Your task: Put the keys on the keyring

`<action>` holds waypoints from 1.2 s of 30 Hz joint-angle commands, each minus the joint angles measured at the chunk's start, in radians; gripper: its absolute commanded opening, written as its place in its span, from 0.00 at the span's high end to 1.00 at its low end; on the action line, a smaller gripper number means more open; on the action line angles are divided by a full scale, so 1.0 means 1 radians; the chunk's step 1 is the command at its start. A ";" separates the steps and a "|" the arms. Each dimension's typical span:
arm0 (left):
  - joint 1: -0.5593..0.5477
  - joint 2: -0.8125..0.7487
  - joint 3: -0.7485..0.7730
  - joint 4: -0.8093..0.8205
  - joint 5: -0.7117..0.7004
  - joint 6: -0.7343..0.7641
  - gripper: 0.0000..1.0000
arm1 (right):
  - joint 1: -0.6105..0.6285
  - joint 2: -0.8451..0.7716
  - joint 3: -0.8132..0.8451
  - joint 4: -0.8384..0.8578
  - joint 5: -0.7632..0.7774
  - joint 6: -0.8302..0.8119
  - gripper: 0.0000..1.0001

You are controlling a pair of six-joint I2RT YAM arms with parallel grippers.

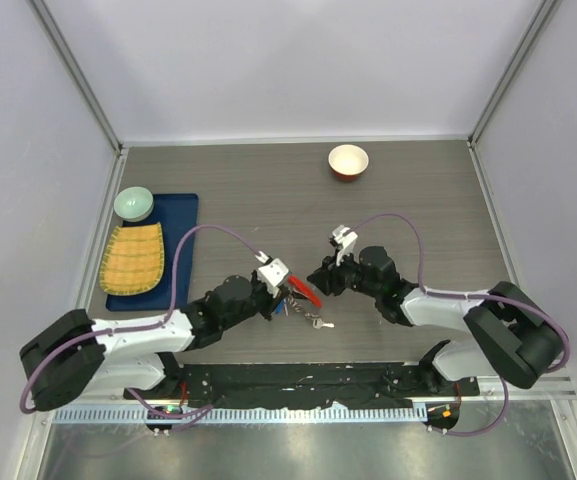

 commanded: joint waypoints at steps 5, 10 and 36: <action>0.038 0.307 0.251 0.153 -0.071 -0.019 1.00 | -0.002 -0.153 -0.043 -0.059 0.575 0.066 0.45; 0.077 0.422 0.371 0.149 -0.036 -0.062 0.99 | 0.000 -0.231 -0.072 -0.080 0.747 0.115 0.29; 0.552 -0.018 0.287 -0.506 -0.231 -0.645 0.00 | -0.106 -0.201 0.198 -0.390 0.693 0.270 0.00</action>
